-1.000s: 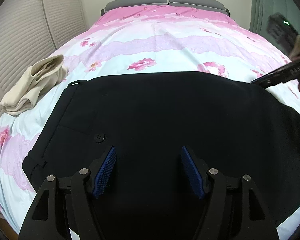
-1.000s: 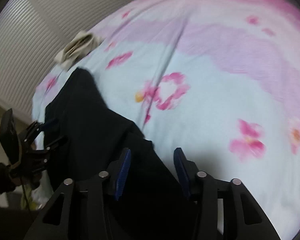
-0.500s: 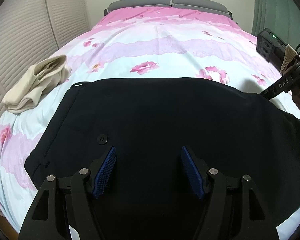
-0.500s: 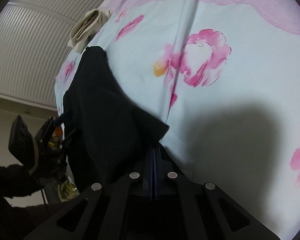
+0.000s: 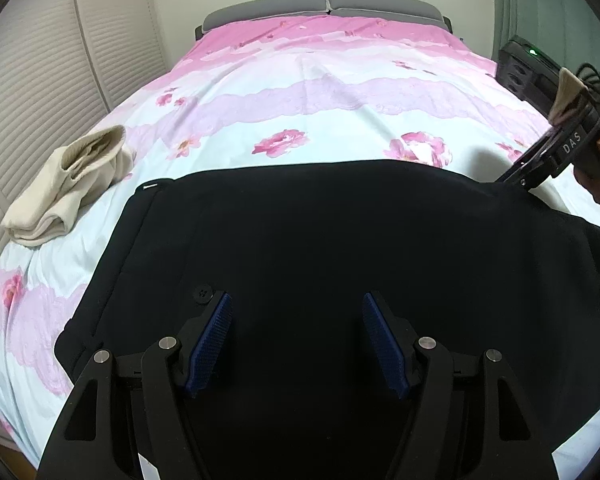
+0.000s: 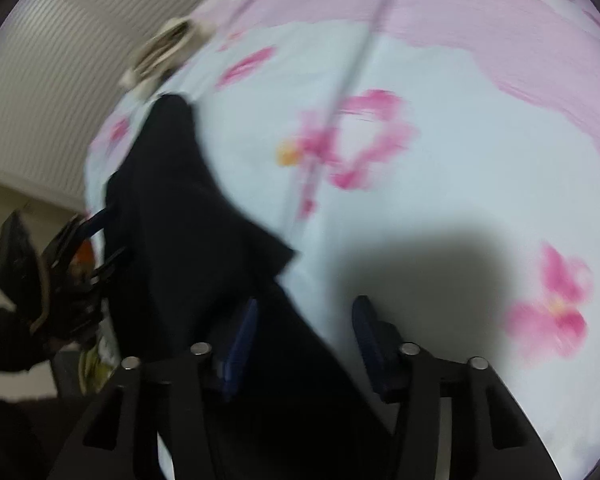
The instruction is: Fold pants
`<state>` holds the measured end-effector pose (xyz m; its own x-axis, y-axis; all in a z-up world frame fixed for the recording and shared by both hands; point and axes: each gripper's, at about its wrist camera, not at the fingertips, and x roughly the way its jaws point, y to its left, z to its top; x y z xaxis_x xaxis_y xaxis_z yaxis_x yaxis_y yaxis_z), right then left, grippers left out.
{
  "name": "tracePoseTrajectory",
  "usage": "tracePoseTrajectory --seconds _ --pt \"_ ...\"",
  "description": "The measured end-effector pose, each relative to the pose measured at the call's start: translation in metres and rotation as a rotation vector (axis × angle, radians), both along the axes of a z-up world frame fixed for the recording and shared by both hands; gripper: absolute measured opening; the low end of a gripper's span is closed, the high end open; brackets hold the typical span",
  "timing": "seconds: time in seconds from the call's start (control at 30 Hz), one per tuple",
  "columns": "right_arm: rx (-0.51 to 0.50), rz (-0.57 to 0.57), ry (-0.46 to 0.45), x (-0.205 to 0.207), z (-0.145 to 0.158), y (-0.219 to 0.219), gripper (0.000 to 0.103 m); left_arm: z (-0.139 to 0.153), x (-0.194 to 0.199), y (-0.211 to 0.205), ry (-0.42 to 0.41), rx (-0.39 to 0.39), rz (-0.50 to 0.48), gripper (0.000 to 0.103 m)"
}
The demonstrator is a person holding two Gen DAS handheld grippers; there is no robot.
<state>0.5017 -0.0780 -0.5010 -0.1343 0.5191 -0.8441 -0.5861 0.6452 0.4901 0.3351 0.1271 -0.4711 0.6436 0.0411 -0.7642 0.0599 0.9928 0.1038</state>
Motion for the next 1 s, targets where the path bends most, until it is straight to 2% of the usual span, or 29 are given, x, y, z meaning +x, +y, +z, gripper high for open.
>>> tracePoseTrajectory --seconds 0.23,0.3,0.33,0.37,0.4,0.43,0.47,0.67,0.8,0.87,0.93,1.0 --pt "-0.010 0.093 0.155 0.005 -0.029 0.032 0.051 -0.003 0.000 0.010 0.012 -0.002 0.040 0.067" --pt "-0.011 0.103 0.173 0.000 -0.036 0.037 0.040 -0.003 0.001 0.012 0.013 -0.001 0.043 0.067" --pt "0.000 0.101 0.184 -0.003 -0.038 0.039 0.024 -0.004 0.001 0.013 0.014 0.000 0.042 0.067" --pt "0.015 0.081 0.182 -0.005 -0.039 0.037 0.018 -0.004 0.000 0.013 0.015 0.001 0.040 0.067" --pt "0.024 0.055 0.170 -0.007 -0.038 0.033 0.015 -0.004 0.000 0.013 0.014 0.002 0.037 0.067" --pt "0.038 0.034 0.154 -0.008 -0.036 0.030 0.008 -0.004 0.000 0.013 0.013 0.004 0.035 0.067" --pt "0.051 0.006 0.134 -0.009 -0.033 0.024 0.007 -0.003 -0.001 0.013 0.010 0.006 0.031 0.067" --pt "0.054 -0.128 -0.018 -0.009 0.002 -0.002 0.004 -0.001 -0.001 0.012 0.002 0.009 0.020 0.067" --pt "0.059 -0.209 -0.185 0.000 0.050 -0.010 0.004 0.002 0.000 0.013 -0.009 0.004 0.023 0.067" --pt "0.029 -0.235 -0.250 0.006 0.061 -0.012 0.002 0.001 0.001 0.013 -0.010 0.007 0.026 0.068" --pt "-0.062 -0.230 -0.277 0.011 0.052 -0.010 0.002 0.000 0.001 0.015 -0.008 0.010 0.031 0.068" --pt "-0.113 -0.214 -0.226 0.014 0.033 -0.006 0.002 0.000 0.001 0.017 -0.009 0.007 0.037 0.068"
